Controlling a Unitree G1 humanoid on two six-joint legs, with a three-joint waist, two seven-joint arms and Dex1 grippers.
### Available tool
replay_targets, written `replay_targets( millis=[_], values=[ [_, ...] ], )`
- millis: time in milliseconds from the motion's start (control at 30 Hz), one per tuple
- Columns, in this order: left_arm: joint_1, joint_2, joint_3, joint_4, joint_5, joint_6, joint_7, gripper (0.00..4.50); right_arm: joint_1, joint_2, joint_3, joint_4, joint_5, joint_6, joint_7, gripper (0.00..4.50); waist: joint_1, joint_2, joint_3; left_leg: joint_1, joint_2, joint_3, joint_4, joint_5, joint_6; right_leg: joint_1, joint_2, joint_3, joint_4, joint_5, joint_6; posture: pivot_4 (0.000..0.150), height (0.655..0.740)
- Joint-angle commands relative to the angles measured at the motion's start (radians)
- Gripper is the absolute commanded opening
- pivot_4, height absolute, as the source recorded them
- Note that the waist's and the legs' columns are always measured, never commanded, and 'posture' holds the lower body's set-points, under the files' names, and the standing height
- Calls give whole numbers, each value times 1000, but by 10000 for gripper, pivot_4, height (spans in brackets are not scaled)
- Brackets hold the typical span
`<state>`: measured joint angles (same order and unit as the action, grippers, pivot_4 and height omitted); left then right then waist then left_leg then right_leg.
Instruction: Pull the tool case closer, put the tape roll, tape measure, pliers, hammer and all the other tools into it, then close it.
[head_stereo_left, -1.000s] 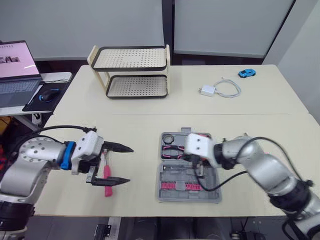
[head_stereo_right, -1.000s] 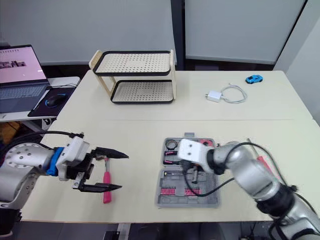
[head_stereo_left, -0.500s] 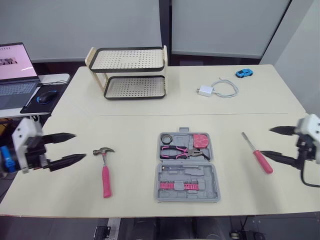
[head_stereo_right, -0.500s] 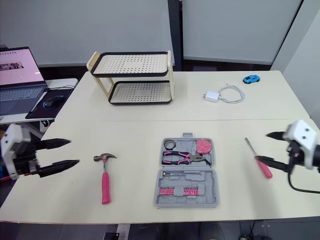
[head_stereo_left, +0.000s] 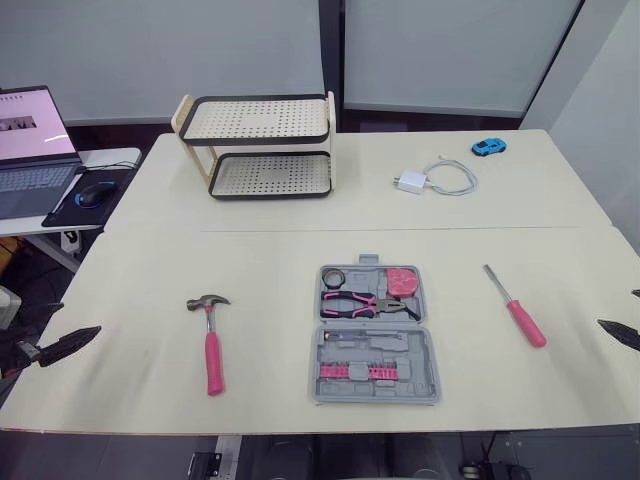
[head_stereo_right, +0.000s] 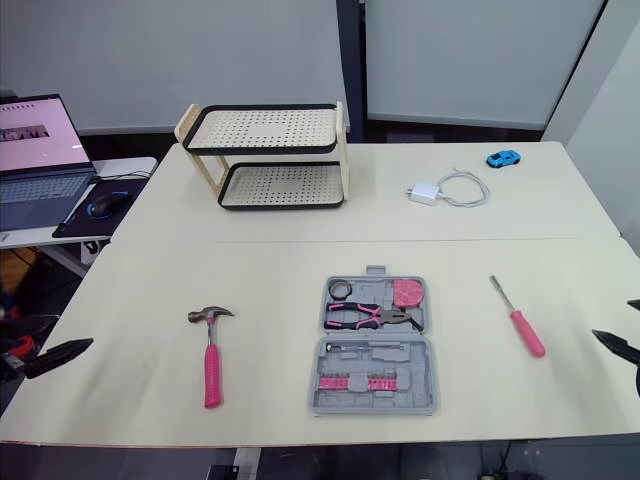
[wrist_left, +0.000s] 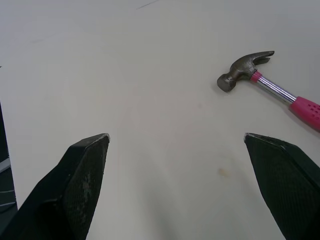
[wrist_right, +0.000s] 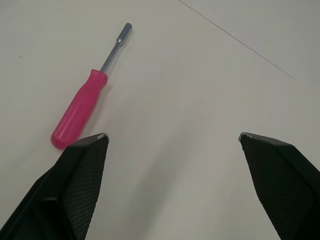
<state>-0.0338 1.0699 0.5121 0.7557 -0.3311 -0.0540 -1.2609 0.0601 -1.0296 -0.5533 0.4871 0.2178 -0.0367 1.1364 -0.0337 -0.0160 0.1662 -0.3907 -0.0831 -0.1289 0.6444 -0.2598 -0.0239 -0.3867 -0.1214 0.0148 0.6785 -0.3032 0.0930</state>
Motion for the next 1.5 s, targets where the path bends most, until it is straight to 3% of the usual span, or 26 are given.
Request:
replay_targets(
  millis=[33, 367, 567, 800, 1000, 1167, 1500],
  values=[
    [-18, 20, 3, 3, 0, -30, -4, 45000, -9, -37, -14, -5, 14, -16, -5, 44811, 0, 0, 0, 0, 0, 0, 0, 0, 0, 0, 0, 0, 0, 0, 0, 1500, 7400],
    [-2, -6, 39, -71, -54, 87, 26, 45000, -69, -26, 54, -74, 29, 37, -25, 44811, -2, 0, 0, 0, 1, 1, 0, 0, 0, 0, 0, 0, 1, 0, 0, 1500, 7400],
    [75, -64, 112, -239, -93, 251, 208, 45000, -178, 43, 184, -356, 120, 176, -14, 44811, -15, 0, 0, 1, 5, 1, 0, 0, -1, -1, 3, -1, 1, 0, 0, 1500, 7400],
    [265, -202, 205, -510, -75, 326, 430, 45000, -385, 162, 395, -726, 292, 401, -21, 44811, -16, 0, 0, 0, 6, 1, 1, -2, -3, -2, 3, 0, 1, 0, 0, 1500, 7400],
    [399, -348, 250, -693, -98, 366, 553, 45000, -563, 297, 512, -891, 434, 561, -85, 44811, 3, -1, -1, 0, 6, 1, 1, -2, -3, -2, 2, 0, -1, 1, -2, 1500, 7400],
    [483, -422, 269, -817, -140, 419, 585, 45000, -603, 331, 556, -967, 524, 649, -84, 44811, 21, -9, -6, -1, 6, -2, 1, -2, -3, -2, 2, -2, -3, 1, -3, 1500, 7400],
    [595, -444, 312, -947, -267, 548, 558, 45000, -598, 322, 627, -917, 427, 570, -32, 44811, 25, -9, -6, -1, 7, -1, 1, -2, -3, -2, 4, -3, -5, 3, -6, 1500, 7400]
  ],
)
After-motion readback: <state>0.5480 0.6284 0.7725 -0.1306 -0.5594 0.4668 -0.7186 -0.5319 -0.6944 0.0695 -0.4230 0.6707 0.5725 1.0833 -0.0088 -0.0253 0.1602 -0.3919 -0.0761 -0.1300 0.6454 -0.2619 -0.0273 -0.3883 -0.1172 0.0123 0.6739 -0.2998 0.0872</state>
